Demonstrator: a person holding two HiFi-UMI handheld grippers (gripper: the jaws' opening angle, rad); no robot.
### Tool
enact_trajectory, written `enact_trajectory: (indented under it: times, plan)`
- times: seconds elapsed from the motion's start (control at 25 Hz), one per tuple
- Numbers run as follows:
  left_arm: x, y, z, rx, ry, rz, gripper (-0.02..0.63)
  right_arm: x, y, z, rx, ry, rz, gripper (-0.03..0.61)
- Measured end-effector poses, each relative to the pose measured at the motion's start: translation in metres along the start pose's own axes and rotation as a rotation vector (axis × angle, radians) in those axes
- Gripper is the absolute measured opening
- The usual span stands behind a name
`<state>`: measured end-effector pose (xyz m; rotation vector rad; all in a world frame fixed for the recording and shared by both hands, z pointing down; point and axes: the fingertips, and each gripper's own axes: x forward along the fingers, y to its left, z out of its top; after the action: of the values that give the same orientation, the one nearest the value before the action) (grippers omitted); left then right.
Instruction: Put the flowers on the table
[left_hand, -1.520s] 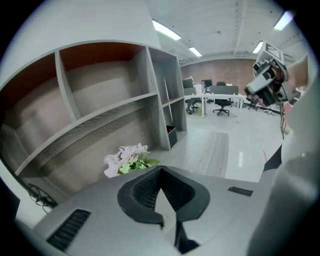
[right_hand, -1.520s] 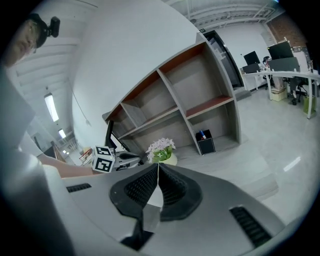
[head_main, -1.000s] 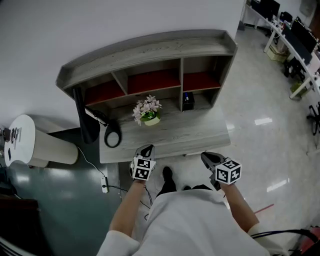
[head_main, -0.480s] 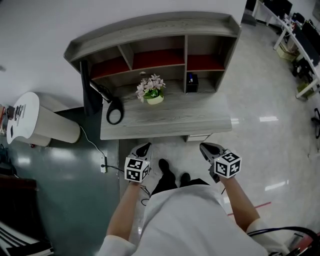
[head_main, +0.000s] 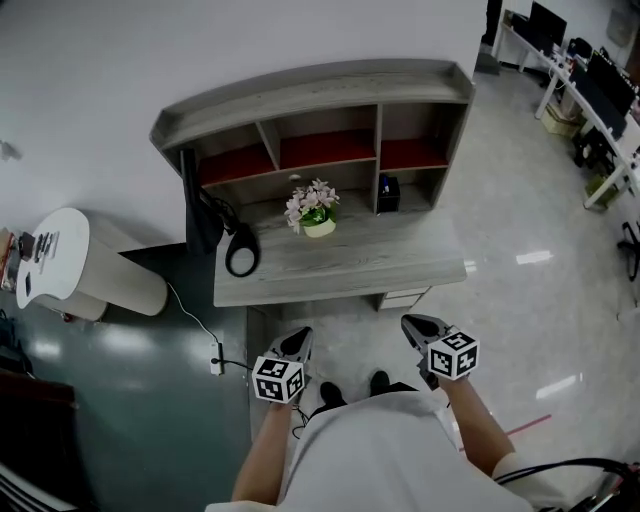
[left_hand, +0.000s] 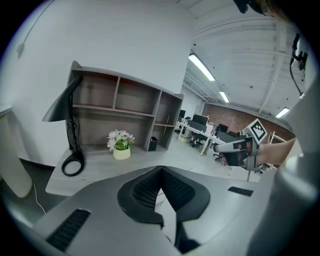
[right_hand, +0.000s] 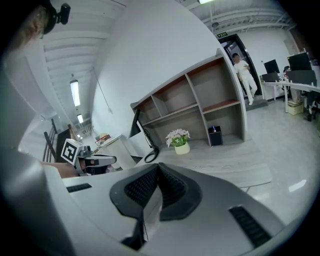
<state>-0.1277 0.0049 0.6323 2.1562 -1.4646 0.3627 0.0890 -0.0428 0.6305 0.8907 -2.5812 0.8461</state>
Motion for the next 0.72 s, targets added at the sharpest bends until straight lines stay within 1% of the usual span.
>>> enact_trajectory:
  times: [0.24,0.44,0.56,0.72]
  plan:
    - [-0.02,0.014,-0.005,-0.01,0.005,-0.038,0.009,0.002,0.026,0.007,-0.014,-0.044,-0.013,0.018]
    - [-0.023,0.025,-0.005,-0.052,-0.011,-0.047,0.009,0.005,0.034,0.007,0.014,-0.058,-0.03,0.018]
    - [-0.025,0.024,-0.003,-0.048,-0.015,-0.067,0.009,0.008,0.042,0.006,0.008,-0.061,-0.036,0.018]
    - [-0.021,0.027,-0.005,-0.048,-0.009,-0.081,0.009,0.009,0.041,0.008,0.017,-0.074,-0.061,0.018]
